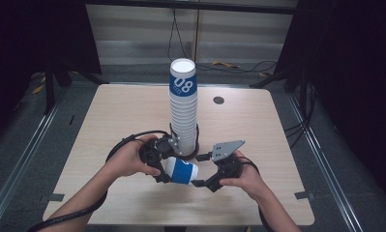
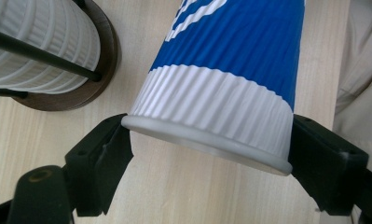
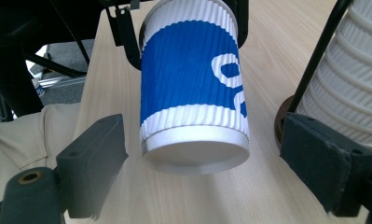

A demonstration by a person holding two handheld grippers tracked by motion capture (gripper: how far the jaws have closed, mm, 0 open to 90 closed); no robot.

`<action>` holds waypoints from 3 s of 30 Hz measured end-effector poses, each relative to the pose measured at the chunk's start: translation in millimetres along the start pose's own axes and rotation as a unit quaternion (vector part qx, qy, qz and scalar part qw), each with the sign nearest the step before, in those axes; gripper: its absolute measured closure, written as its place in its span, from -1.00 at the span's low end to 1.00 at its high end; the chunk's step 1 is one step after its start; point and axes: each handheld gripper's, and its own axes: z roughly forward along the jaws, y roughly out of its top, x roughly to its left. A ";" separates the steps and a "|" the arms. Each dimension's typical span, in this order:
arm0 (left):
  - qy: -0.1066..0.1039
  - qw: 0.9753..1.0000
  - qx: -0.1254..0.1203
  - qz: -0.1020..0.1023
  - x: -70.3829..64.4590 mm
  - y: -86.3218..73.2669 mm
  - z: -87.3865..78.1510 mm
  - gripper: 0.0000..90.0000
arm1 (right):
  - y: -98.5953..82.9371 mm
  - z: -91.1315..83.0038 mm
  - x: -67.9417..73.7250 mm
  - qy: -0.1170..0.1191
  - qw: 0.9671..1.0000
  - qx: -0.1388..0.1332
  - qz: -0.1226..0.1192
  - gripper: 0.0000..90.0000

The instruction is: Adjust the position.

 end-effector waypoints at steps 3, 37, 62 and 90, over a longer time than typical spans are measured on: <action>0.004 1.000 0.006 0.005 -0.5 2.7 -0.8 -0.61 | 0.1 0.5 0.1 0.002 1.000 -0.001 0.000 -0.70; 0.029 0.998 0.028 0.040 -5.2 19.6 2.8 -0.62 | 14.6 2.5 2.8 -0.024 0.998 0.058 0.012 -0.68; 0.035 0.997 0.035 0.058 -6.5 24.3 2.8 -0.62 | 42.0 9.1 -1.9 0.014 0.988 0.147 0.035 -0.68; 0.041 0.996 0.032 0.071 -8.8 27.3 4.3 -0.63 | 40.4 21.9 -4.9 0.034 0.985 0.164 0.050 -0.64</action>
